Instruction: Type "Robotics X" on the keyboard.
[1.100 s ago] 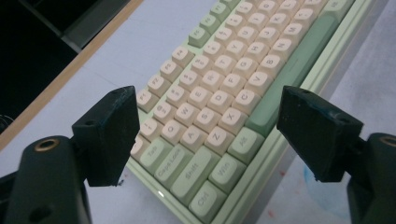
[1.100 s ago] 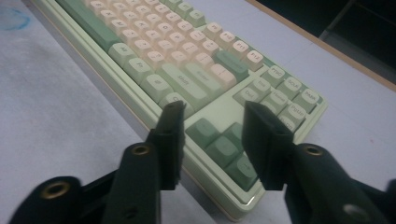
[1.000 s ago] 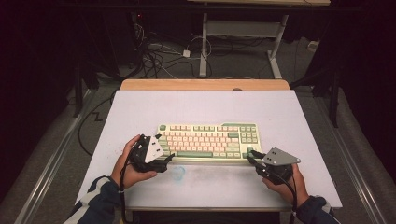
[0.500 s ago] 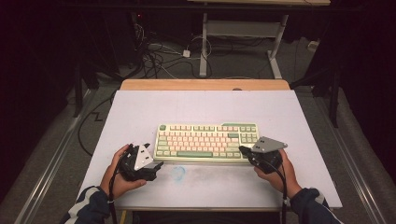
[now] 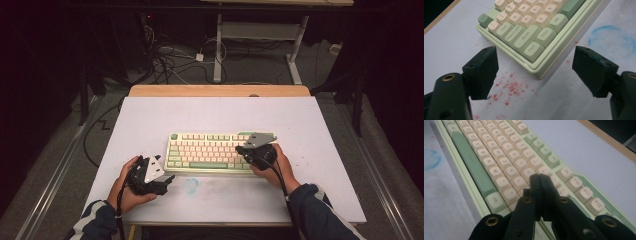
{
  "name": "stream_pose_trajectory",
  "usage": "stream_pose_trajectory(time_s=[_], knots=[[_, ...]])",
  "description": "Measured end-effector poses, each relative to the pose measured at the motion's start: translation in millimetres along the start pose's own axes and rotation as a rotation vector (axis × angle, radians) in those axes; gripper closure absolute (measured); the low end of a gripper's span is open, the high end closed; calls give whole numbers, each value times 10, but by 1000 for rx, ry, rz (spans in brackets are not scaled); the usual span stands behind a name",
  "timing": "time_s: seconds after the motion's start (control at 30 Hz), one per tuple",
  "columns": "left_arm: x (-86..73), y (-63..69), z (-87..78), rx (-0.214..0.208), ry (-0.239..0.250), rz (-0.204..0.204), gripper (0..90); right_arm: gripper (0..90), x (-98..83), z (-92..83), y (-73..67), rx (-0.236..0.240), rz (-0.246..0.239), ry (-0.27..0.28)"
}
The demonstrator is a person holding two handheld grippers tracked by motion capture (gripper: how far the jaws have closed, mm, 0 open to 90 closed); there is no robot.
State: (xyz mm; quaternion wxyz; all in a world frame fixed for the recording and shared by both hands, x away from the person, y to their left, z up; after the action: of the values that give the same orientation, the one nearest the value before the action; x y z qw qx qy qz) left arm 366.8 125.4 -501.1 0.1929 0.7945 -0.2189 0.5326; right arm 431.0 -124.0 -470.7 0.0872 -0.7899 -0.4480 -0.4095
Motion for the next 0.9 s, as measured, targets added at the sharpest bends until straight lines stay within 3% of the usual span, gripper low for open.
stream_pose_trajectory(time_s=[0.4, 0.73, 0.9], knots=[[-20, -11, 5, -4, -13, 8, 202, 900, 168, 355, -59, 5, -31, -56], [-55, 9, 17, -9, -30, 17, 202, 900, 170, 436, -48, -24, -50, -89], [-64, 18, 24, -10, -32, 17, 202, 900, 155, 450, -66, -16, -61, -111]])
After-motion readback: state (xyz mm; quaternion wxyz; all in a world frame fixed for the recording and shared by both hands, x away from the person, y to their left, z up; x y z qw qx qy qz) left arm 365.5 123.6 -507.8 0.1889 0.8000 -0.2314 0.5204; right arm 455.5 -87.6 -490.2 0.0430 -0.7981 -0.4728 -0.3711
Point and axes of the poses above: each handheld gripper's, and its own axes: z roughly forward along the jaws, x roughly out of its top, y roughly to its right, the point moved 6 cm from there along z, roughly forward along the jaws, and after that the axes turned 2 degrees about -y, right-handed, at the moved point
